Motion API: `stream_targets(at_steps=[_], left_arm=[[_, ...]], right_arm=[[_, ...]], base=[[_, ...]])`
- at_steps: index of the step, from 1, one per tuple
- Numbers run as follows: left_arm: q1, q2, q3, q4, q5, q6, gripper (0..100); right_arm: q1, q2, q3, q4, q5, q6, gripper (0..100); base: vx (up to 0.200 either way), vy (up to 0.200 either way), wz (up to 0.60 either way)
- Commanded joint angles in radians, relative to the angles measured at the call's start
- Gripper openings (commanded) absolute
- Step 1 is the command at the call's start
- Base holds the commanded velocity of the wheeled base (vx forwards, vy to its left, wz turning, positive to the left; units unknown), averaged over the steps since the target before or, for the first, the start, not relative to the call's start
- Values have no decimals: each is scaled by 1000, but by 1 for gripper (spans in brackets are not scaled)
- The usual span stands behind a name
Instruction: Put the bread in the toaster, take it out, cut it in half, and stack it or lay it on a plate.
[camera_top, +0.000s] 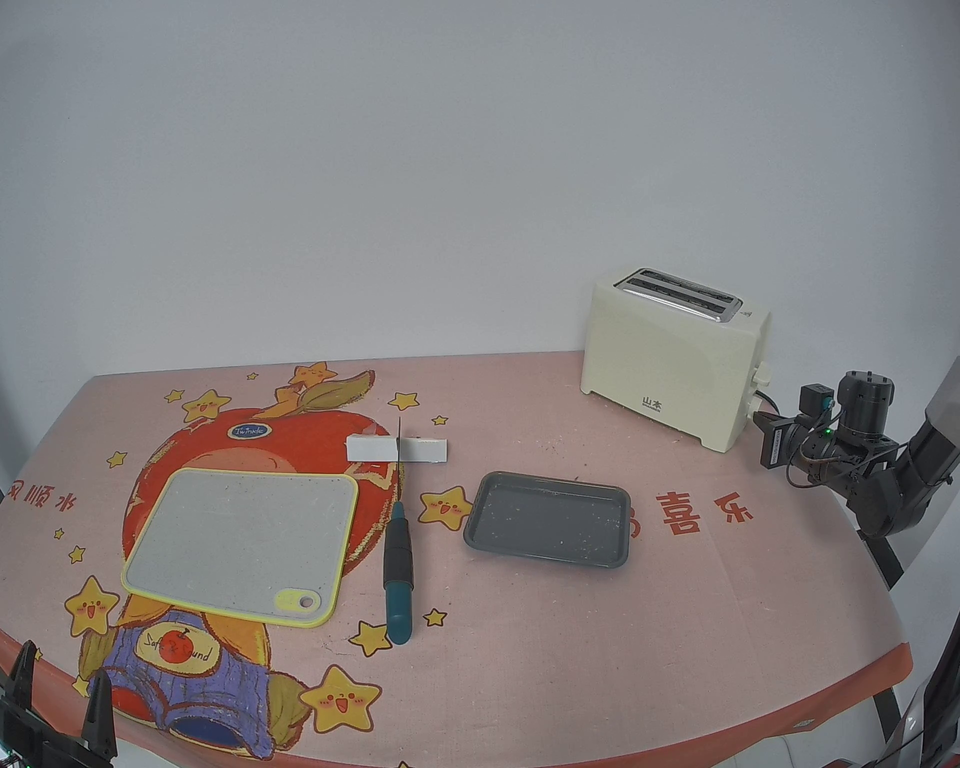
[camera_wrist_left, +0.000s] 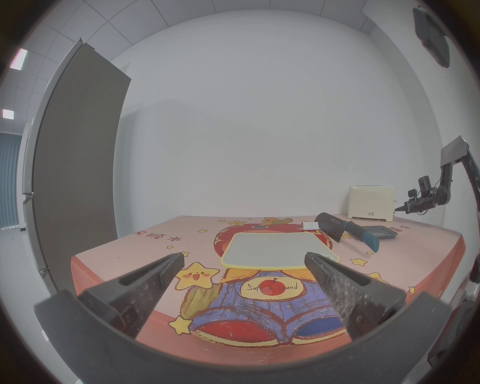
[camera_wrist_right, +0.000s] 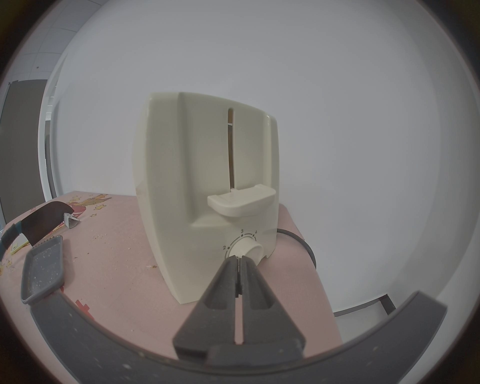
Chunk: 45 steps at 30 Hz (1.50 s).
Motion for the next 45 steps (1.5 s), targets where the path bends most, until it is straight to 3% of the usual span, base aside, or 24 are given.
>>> stream_targets(at_steps=[1, 30, 45], left_arm=[[0, -16, 18, 0, 0, 0, 100], [0, -16, 18, 0, 0, 0, 100], [0, -16, 18, 0, 0, 0, 100]], right_arm=[[-3, 0, 0, 0, 0, 0, 0], [8, -7, 37, 0, 0, -8, 0], [118, -293, 158, -2, 3, -19, 0]], base=[[0, 0, 0], [0, 0, 0], [0, 0, 0]])
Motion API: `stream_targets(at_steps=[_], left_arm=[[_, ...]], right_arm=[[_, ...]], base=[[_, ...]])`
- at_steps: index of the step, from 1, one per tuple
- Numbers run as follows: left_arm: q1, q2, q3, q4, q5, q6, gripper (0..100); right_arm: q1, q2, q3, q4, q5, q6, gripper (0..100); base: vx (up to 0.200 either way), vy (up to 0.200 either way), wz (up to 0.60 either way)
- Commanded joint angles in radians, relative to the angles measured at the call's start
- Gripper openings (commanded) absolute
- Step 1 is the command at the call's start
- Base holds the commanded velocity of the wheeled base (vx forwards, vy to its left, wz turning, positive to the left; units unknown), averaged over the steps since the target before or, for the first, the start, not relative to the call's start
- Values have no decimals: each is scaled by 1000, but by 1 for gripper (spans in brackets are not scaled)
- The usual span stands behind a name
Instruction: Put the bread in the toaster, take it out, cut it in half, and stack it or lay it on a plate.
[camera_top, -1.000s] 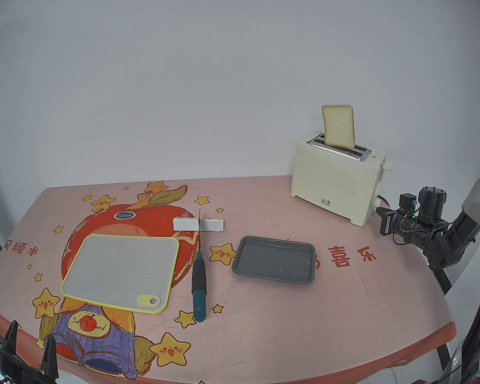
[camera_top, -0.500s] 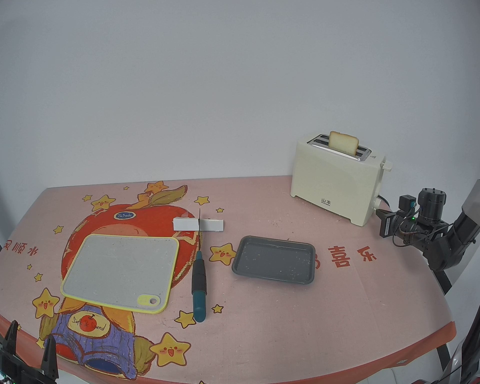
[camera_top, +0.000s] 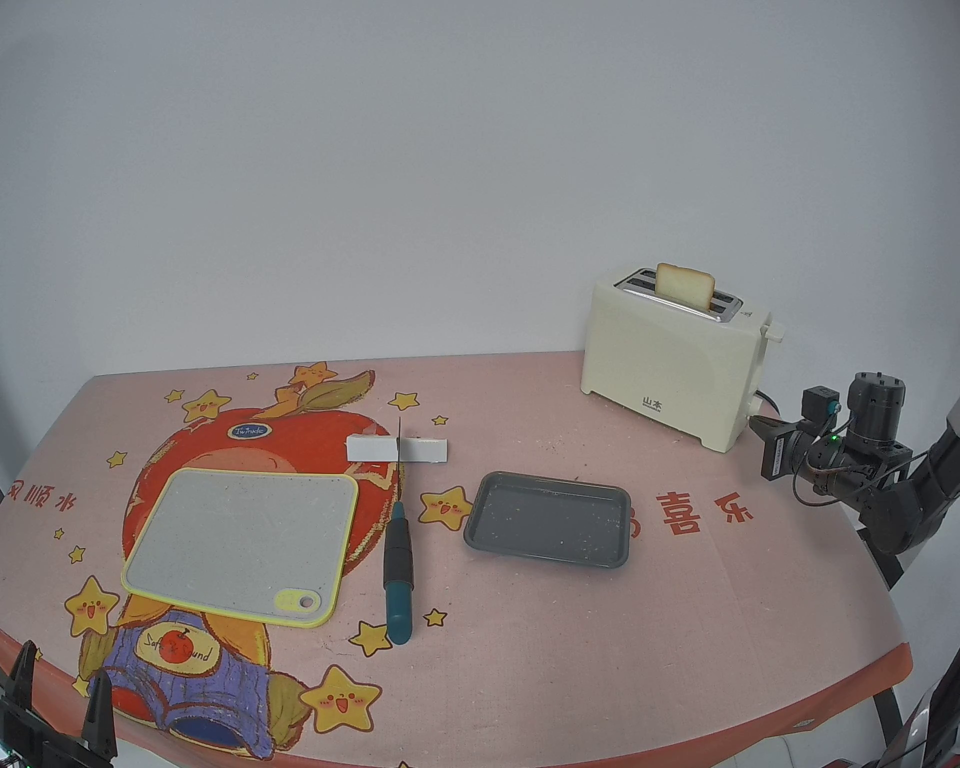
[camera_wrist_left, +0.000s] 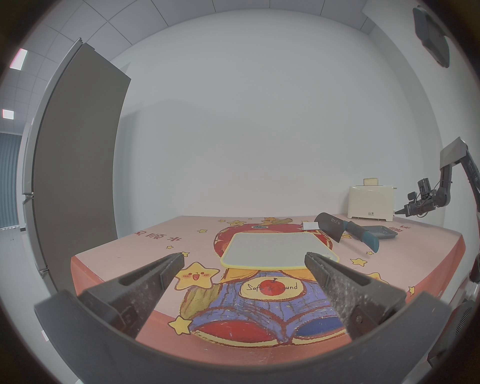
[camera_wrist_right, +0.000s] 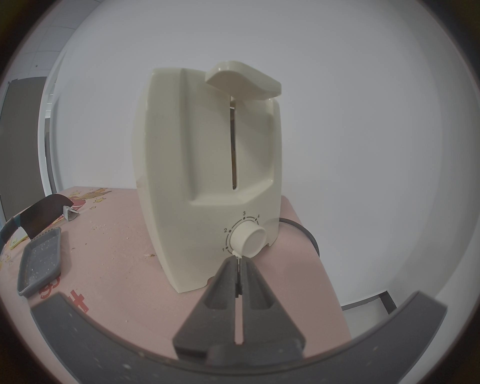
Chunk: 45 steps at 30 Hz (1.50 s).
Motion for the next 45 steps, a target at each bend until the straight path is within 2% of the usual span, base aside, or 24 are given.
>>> stream_targets(at_steps=[1, 9, 14, 18, 19, 21, 24, 27, 30, 32, 33, 35, 37, 42, 43, 45], left_arm=[[0, -16, 18, 0, 0, 0, 100], [0, -16, 18, 0, 0, 0, 100], [0, -16, 18, 0, 0, 0, 100], [0, -16, 18, 0, 0, 0, 100], [0, -16, 18, 0, 0, 0, 100], [0, -16, 18, 0, 0, 0, 100], [0, -16, 18, 0, 0, 0, 100], [0, -16, 18, 0, 0, 0, 100], [0, -16, 18, 0, 0, 0, 100], [0, -16, 18, 0, 0, 0, 100], [0, -16, 18, 0, 0, 0, 100], [0, -16, 18, 0, 0, 0, 100], [0, -16, 18, 0, 0, 0, 100], [0, -16, 18, 0, 0, 0, 100], [0, -16, 18, 0, 0, 0, 100], [0, -16, 18, 0, 0, 0, 100]], right_arm=[[61, -163, 29, -1, 6, 5, 0], [75, -270, 23, -1, 11, 10, 0], [84, -261, -25, -2, 4, 62, 0], [90, -267, -2, -2, 4, 63, 0], [96, -272, 9, -2, 4, 65, 100], [119, -315, 47, -11, 6, 83, 100], [122, -356, 55, -4, 14, 103, 100], [111, -370, -36, 102, 72, 103, 100], [81, -368, -194, 325, 155, 102, 100], [64, -364, -264, 404, 205, 108, 100], [36, -354, -335, 476, 250, 109, 100], [12, -318, -419, 552, 287, 108, 100], [1, -269, -479, 579, 307, 105, 100], [-17, -189, -546, 582, 320, 88, 100], [-21, -157, -586, 593, 324, 80, 100], [-30, -123, -629, 596, 347, 80, 100]], base=[[0, 0, 0], [0, 0, 0], [0, 0, 0], [0, 0, 0], [0, 0, 0], [0, 0, 0], [0, 0, 0], [0, 0, 0], [0, 0, 0], [0, 0, 0], [0, 0, 0], [0, 0, 0], [0, 0, 0], [0, 0, 0], [0, 0, 0], [0, 0, 0]])
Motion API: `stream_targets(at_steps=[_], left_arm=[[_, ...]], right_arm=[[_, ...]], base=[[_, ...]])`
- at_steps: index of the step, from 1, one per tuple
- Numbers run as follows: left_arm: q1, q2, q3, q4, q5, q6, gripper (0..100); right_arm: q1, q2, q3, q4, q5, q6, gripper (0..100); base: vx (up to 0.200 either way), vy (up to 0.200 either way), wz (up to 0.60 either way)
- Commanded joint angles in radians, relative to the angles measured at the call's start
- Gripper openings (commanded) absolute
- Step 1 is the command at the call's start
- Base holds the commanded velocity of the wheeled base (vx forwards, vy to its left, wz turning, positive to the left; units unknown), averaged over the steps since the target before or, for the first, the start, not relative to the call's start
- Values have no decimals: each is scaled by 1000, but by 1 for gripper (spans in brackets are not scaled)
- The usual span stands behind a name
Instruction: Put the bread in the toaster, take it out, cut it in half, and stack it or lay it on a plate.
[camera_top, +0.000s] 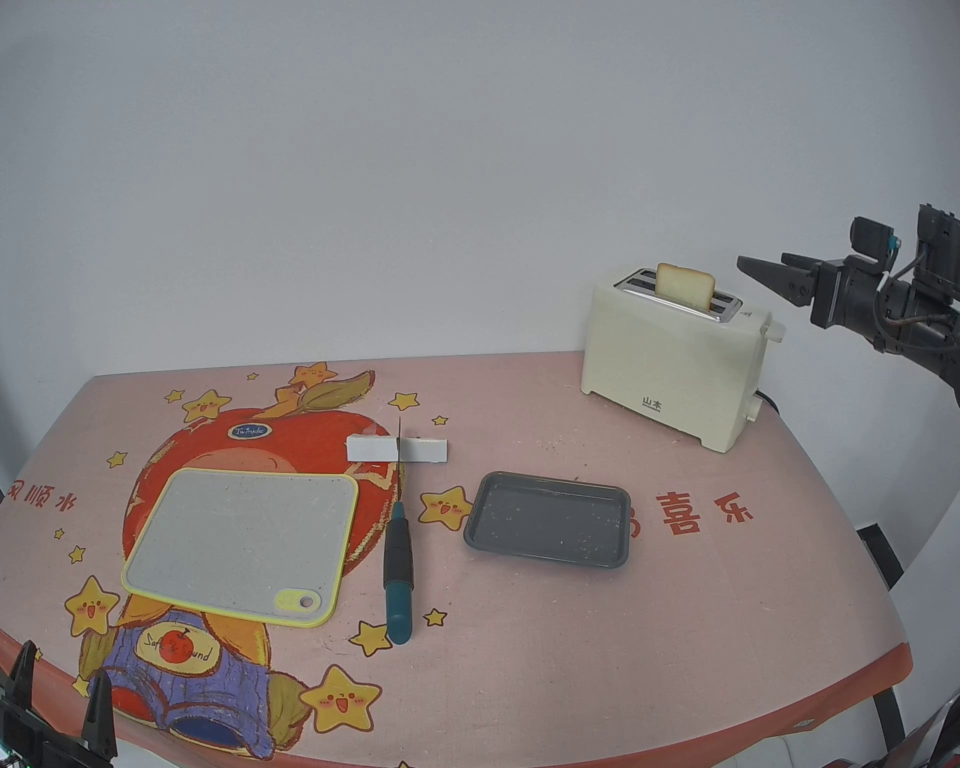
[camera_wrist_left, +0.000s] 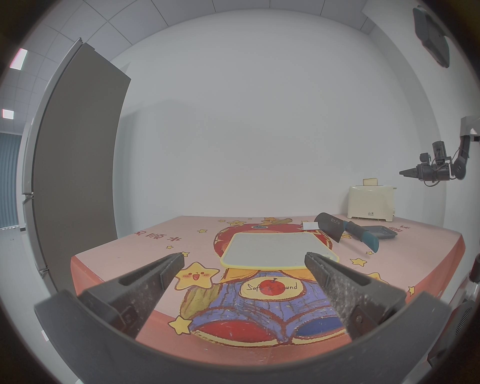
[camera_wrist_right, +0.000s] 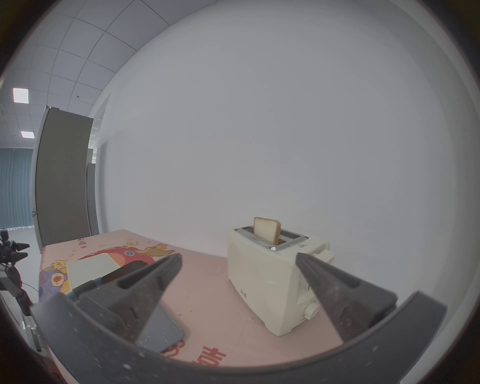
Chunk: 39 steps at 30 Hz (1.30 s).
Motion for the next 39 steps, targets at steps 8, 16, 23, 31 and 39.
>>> stream_targets(at_steps=[8, 16, 23, 31, 39], left_arm=[[0, -16, 18, -1, 0, 0, 100], [0, -16, 18, -1, 0, 0, 100], [0, -16, 18, -1, 0, 0, 100], [0, -16, 18, -1, 0, 0, 100], [0, -16, 18, -1, 0, 0, 100]], right_arm=[[-53, 278, -262, 64, 81, -14, 100], [-43, 330, -280, 54, 80, -20, 100], [-45, 375, -318, 54, 80, -20, 100], [-51, 451, -423, 65, 78, -20, 100], [-48, 497, -461, 64, 77, -20, 100]], base=[[0, 0, 0], [0, 0, 0], [0, 0, 0], [0, 0, 0], [0, 0, 0]])
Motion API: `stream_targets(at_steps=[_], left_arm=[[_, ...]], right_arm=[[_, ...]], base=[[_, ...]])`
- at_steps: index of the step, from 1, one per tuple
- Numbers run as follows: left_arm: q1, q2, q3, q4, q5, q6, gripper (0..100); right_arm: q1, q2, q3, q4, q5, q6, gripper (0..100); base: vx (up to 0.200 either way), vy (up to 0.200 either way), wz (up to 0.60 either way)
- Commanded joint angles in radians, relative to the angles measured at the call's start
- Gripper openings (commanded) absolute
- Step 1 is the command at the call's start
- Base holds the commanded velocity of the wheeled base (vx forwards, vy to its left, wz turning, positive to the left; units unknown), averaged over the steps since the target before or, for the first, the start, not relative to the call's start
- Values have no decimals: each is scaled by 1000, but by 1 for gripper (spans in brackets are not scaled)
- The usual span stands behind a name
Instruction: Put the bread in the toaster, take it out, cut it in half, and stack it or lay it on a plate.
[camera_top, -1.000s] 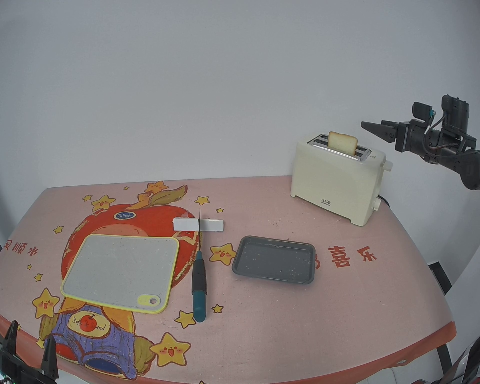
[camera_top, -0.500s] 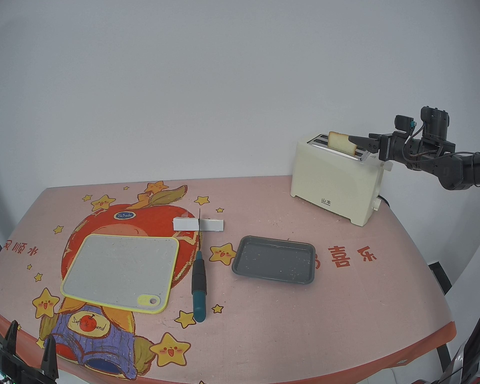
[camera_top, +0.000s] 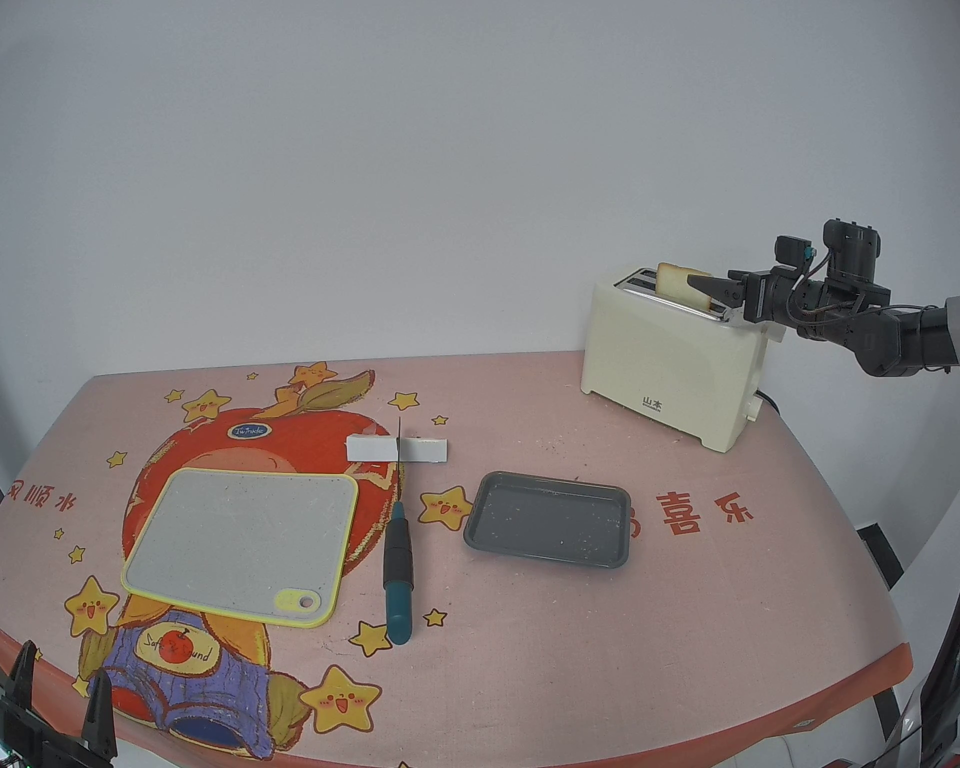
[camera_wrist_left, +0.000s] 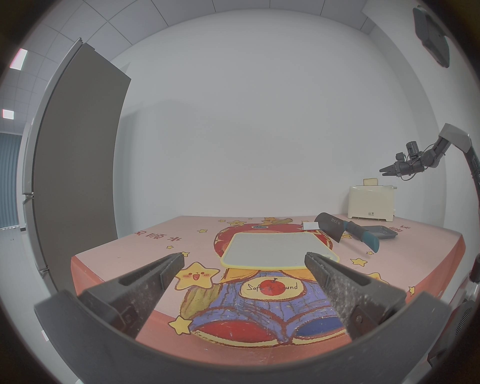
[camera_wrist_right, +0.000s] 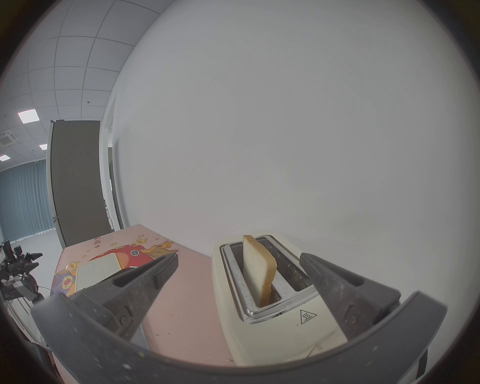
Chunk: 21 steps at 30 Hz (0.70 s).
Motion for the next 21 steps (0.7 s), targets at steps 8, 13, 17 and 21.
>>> stream_targets(at_steps=[8, 13, 17, 21], left_arm=[[0, -16, 18, -1, 0, 0, 100], [0, -16, 18, -1, 0, 0, 100], [0, -16, 18, -1, 0, 0, 100], [0, -16, 18, -1, 0, 0, 100]], right_arm=[[19, 48, -37, -1, 0, 0, 100], [22, 62, -41, -2, -1, 0, 100], [24, 62, -44, -1, -1, 0, 0], [25, 60, -43, -2, -1, -2, 0]], base=[[0, 0, 0], [0, 0, 0], [0, 0, 0], [0, 0, 0]])
